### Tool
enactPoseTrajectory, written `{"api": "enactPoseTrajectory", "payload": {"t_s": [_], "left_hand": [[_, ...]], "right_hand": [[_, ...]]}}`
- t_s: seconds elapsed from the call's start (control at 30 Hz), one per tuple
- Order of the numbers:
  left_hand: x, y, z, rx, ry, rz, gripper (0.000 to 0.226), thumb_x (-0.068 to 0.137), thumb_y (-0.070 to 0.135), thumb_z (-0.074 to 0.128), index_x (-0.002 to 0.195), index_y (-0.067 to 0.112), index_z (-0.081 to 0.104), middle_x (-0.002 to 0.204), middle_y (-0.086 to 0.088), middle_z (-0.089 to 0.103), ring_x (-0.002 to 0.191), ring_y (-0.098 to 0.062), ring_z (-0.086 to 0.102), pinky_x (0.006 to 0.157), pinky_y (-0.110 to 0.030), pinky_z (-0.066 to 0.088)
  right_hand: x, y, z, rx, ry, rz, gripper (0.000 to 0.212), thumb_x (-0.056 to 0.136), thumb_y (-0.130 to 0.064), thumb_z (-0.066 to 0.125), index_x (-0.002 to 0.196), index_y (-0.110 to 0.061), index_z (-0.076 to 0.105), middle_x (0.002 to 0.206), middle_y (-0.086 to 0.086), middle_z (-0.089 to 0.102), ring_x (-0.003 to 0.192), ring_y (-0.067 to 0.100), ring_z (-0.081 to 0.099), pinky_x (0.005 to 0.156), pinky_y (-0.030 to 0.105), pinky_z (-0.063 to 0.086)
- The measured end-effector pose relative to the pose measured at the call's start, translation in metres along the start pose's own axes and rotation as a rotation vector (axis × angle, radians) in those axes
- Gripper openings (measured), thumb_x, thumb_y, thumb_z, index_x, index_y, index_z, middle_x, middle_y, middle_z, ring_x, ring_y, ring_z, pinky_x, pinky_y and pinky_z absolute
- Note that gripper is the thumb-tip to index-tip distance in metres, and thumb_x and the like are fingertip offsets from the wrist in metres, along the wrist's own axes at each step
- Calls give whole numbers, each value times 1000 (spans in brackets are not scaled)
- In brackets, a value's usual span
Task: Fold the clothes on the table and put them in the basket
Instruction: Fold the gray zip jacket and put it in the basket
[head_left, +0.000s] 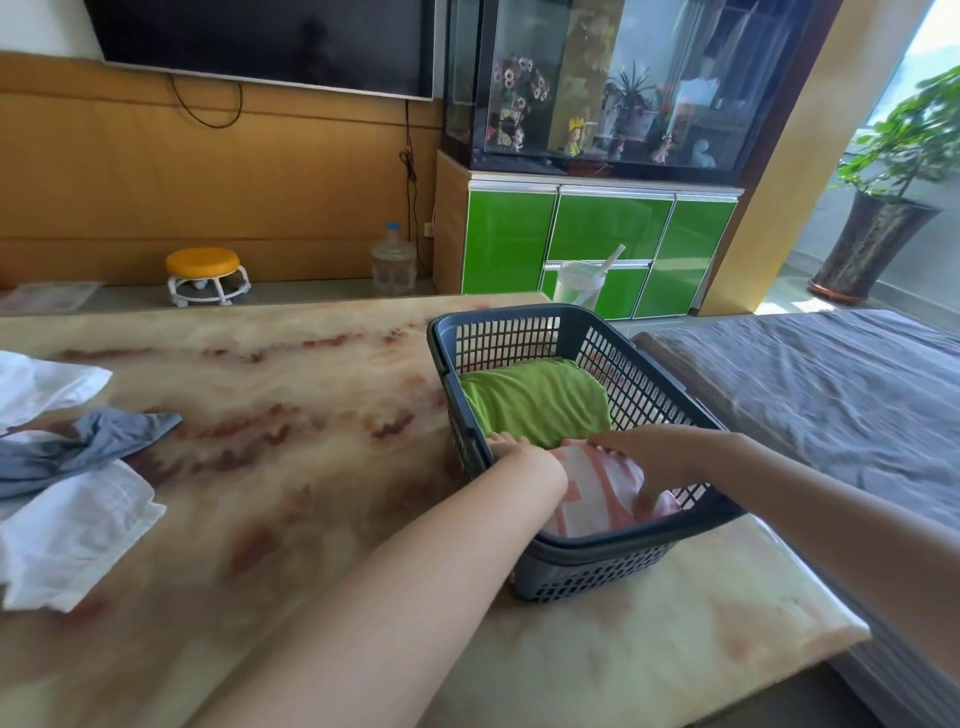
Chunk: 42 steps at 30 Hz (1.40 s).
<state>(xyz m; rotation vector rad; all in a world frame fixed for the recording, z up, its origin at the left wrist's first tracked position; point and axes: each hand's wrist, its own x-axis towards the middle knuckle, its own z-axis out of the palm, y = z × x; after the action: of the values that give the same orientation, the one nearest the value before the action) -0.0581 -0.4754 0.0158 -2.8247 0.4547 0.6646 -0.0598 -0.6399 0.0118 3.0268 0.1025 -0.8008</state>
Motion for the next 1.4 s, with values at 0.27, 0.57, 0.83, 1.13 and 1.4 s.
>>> {"api": "enactPoseTrajectory", "payload": {"t_s": [0.27, 0.57, 0.83, 1.13, 1.4], "left_hand": [[-20, -44, -20, -265, 392, 267, 90, 75, 55, 69, 143, 12, 29, 143, -15, 32, 131, -30, 35, 104, -42, 36], [-65, -177, -11, -757, 525, 112, 67, 76, 44, 74, 133, 22, 47, 136, -1, 49, 122, -17, 48, 86, -26, 37], [-135, -321, 73, -967, 431, -110, 49, 80, 29, 75, 122, 13, 58, 120, -5, 59, 108, -18, 56, 89, -27, 43], [-173, -435, 205, -1131, 507, -367, 33, 80, 25, 74, 109, 12, 64, 113, -6, 63, 112, -24, 57, 88, -28, 41], [-177, -492, 271, -803, 561, -590, 69, 82, 45, 67, 142, 26, 39, 150, -7, 31, 137, -29, 27, 107, -42, 32]], "right_hand": [[-21, -12, -33, 675, 138, -118, 116, 54, -41, 81, 150, -33, 17, 155, 0, 27, 139, 20, 32, 114, 43, 30], [-42, -115, -77, 827, 231, -276, 85, 77, -5, 72, 148, -19, 28, 145, 8, 42, 114, 20, 56, 100, 32, 45], [-51, -259, -74, 762, 110, -480, 59, 72, -17, 77, 123, -30, 50, 135, 5, 54, 113, 19, 60, 103, 44, 44], [4, -414, 2, 774, 54, -495, 42, 87, -15, 68, 127, -8, 58, 104, 0, 65, 77, -2, 59, 66, 9, 44], [46, -493, 48, 977, -35, -444, 52, 89, -28, 66, 137, -23, 47, 130, -10, 50, 111, 6, 53, 77, 12, 46]]}}
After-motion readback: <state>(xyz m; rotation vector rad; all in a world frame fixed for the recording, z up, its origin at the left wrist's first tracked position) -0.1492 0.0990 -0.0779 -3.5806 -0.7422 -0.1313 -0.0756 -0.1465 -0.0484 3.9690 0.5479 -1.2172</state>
